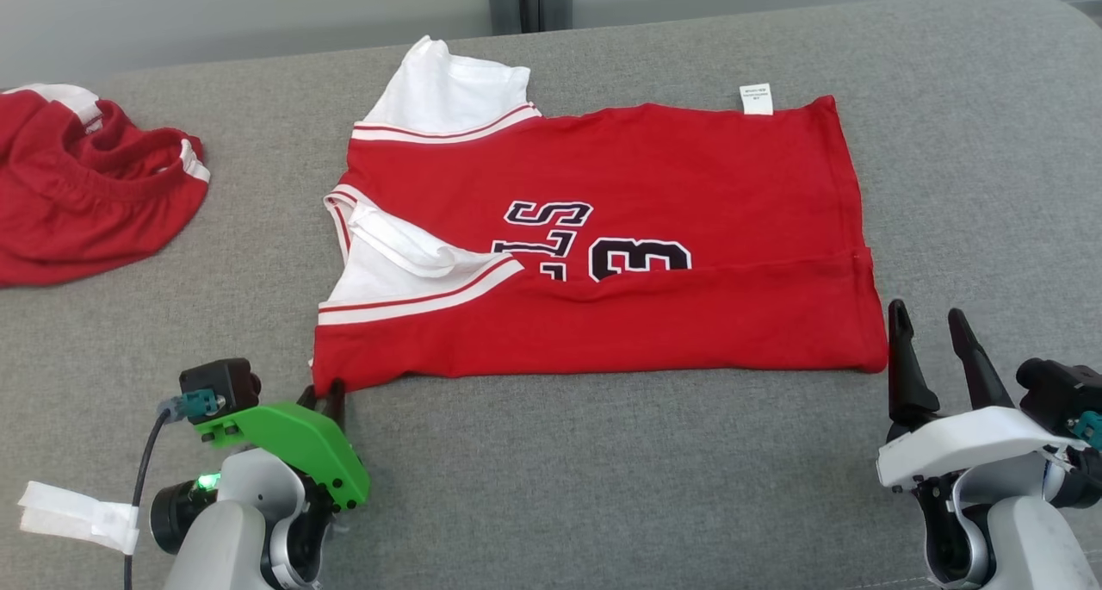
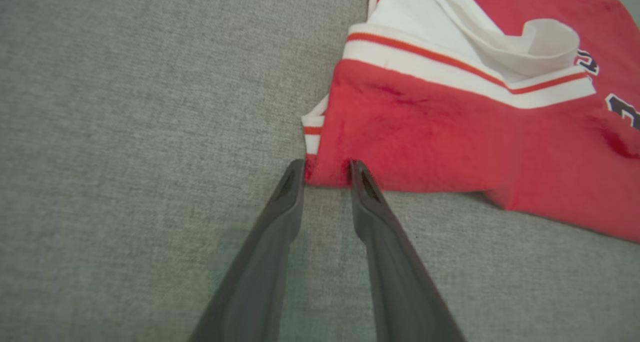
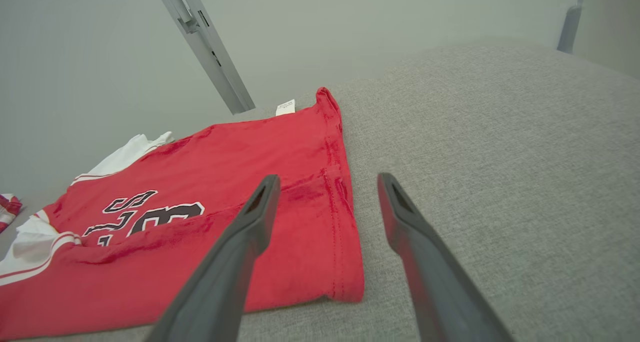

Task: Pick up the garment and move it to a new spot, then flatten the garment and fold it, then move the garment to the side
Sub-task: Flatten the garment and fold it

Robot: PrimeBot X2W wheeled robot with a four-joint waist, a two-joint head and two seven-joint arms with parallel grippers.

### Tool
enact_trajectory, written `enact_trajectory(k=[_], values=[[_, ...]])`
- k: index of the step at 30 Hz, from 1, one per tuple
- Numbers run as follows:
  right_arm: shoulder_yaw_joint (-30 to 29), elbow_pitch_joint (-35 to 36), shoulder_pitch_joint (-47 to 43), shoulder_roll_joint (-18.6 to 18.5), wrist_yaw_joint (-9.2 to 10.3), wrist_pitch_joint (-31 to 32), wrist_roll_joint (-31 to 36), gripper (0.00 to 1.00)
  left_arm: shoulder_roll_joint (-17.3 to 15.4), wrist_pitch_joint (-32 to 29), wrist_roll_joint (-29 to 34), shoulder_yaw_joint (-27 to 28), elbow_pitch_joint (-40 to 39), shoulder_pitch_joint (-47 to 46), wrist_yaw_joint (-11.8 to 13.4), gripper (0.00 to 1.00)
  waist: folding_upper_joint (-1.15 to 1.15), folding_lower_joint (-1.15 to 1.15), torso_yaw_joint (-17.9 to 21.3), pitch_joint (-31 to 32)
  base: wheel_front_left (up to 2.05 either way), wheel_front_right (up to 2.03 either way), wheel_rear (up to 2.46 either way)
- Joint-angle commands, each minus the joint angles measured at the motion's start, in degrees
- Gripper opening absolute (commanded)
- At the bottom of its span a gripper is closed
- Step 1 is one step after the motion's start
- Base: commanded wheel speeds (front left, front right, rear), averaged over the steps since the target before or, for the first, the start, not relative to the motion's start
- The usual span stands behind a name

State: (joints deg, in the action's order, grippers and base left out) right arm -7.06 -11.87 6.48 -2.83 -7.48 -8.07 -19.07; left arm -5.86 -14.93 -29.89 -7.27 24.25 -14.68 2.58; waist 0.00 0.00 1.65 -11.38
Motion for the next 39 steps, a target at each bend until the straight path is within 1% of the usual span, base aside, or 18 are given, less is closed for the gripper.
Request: enact_trajectory(k=[1, 2, 3, 4, 5, 12, 15, 24, 25, 26, 27, 28, 30, 34, 37, 39], values=[[-0.1, -0.4, -0.6, -0.1, -0.02, 0.6, 0.5, 1.00, 0.1, -0.2, -0.5, -0.1, 0.2, 0.8, -0.2, 0.35, 0.00, 0.00, 0.0, 0.0, 0.00, 0.00, 0.00], [-0.2, -0.7, -0.6, -0.1, -0.02, 0.9, 0.6, 1.00, 0.2, -0.3, -0.6, -0.3, 0.3, 0.8, -0.3, 0.29, 0.00, 0.00, -0.1, 0.1, 0.00, 0.00, 0.00], [-0.2, -1.1, -0.6, -0.1, -0.03, 1.4, 0.7, 1.00, 0.2, -0.3, -0.6, -0.5, 0.4, 0.7, -0.5, 0.12, 0.00, 0.00, -0.1, 0.1, 0.00, 0.00, 0.00], [-0.2, -1.6, -0.6, -0.1, -0.03, 1.8, 0.7, 1.00, 0.3, 0.0, -0.8, -0.6, 0.3, 0.6, -0.6, 0.07, 0.00, 0.00, -0.2, 0.1, 0.00, 0.00, 0.00], [-0.1, -2.1, -0.4, -0.1, -0.02, 2.3, 0.8, 1.00, 0.3, 0.3, -0.9, -0.7, 0.4, 0.5, -0.8, 0.00, 0.00, 0.00, -0.3, 0.1, 0.00, 0.00, 0.00], [-0.1, -8.1, 1.6, -0.1, -0.02, 4.6, 1.4, 1.00, 0.8, 3.5, -1.1, -0.5, 0.3, -0.6, -0.8, 0.00, 0.00, 0.00, -0.9, 0.0, 0.00, 0.00, 0.00], [-0.3, -11.0, 2.9, -0.1, -0.03, 4.8, 1.9, 1.00, 0.3, 4.4, -1.0, -0.4, -0.5, -0.9, -0.9, 0.00, 0.00, 0.00, -1.2, -0.1, 0.00, 0.00, 0.00], [-0.1, -21.1, 8.1, -0.1, -0.03, 5.8, 1.2, 1.00, -0.3, 5.1, -0.6, -0.6, -3.5, -0.4, -0.5, 0.00, 0.00, 0.00, -2.0, 0.0, 0.00, 0.00, 0.00], [0.2, -22.1, 8.5, -0.1, -0.03, 6.1, 0.9, 0.91, -0.3, 5.1, -0.6, -0.7, -3.7, -0.2, -0.4, 0.00, 0.00, 0.00, -2.1, 0.0, 0.00, 0.00, 0.00], [0.7, -23.2, 9.1, 0.0, -0.03, 6.2, 0.4, 0.65, -0.2, 5.3, -0.7, -0.8, -4.0, -0.1, -0.6, 0.00, 0.00, 0.00, -2.1, 0.1, 0.00, 0.00, 0.00], [0.9, -24.0, 9.5, 0.0, -0.03, 6.1, 0.1, 0.45, -0.2, 5.3, -0.8, -0.8, -4.2, 0.0, -0.6, 0.00, 0.00, 0.00, -2.1, 0.2, 0.00, 0.00, 0.00], [1.2, -24.7, 10.1, 0.0, -0.03, 5.9, -0.2, 0.21, -0.2, 5.5, -0.8, -0.8, -4.5, 0.0, -0.5, 0.00, 0.00, 0.00, -2.2, 0.3, 0.00, 0.00, 0.00], [1.5, -25.5, 10.9, 0.0, -0.03, 5.3, -0.9, 0.00, -0.4, 5.6, -0.8, -0.8, -5.2, 0.2, -0.5, 0.00, 0.00, 0.00, -2.2, 0.6, 0.00, 0.00, 0.00], [1.4, -25.1, 11.5, -0.1, -0.03, 4.3, -1.5, 0.00, -1.3, 5.8, -0.4, -0.9, -7.2, 1.0, -0.5, 0.00, 0.00, 0.00, -2.2, 1.6, 0.00, 0.00, 0.00], [1.7, -22.6, 10.5, -0.1, -0.03, 4.6, -3.9, 0.00, -2.3, 5.0, 0.2, -1.5, -10.6, 2.2, -0.7, 0.00, 0.00, 0.00, -2.4, 2.5, 0.00, 0.00, 0.00], [1.7, -20.1, 8.8, -0.1, -0.03, 5.5, -4.6, 0.00, -3.3, 4.2, 0.8, -2.0, -13.8, 3.5, -0.4, 0.00, 0.00, 0.00, -2.6, 2.9, 0.00, 0.00, 0.00]])
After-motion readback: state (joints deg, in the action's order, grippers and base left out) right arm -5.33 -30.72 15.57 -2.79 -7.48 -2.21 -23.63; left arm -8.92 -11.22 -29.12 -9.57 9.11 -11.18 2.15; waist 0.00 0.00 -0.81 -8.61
